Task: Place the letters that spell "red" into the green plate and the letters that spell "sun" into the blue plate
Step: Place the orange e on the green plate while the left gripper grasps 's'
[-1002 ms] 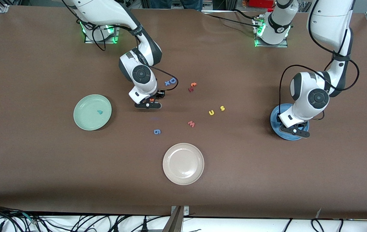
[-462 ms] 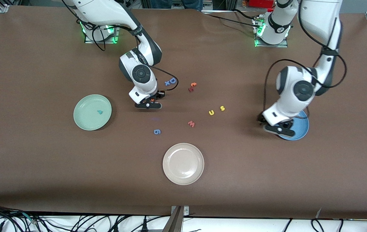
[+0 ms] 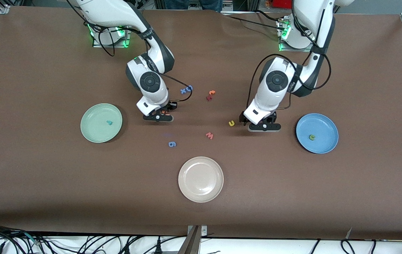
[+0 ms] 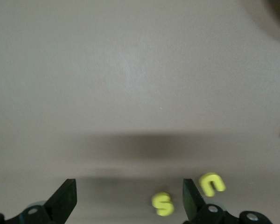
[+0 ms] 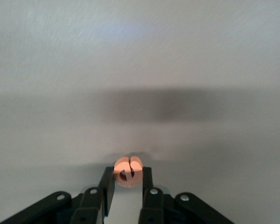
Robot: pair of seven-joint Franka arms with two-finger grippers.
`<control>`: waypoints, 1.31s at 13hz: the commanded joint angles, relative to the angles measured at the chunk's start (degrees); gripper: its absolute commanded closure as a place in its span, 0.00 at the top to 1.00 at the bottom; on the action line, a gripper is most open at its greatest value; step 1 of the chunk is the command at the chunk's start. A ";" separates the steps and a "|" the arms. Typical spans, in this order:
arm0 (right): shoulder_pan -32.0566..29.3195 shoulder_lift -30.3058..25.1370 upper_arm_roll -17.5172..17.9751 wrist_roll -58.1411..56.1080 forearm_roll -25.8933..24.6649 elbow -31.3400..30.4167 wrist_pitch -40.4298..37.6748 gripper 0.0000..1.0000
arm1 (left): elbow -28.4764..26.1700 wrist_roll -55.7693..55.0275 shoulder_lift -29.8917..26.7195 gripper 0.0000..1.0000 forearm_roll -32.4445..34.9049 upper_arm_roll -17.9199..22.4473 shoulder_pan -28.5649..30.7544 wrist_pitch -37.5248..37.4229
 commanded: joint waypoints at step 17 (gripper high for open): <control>-5.00 1.45 -25.03 -43.64 1.56 -2.48 -12.32 0.13 | -0.07 -25.79 6.33 0.09 -0.68 -3.69 -1.36 0.16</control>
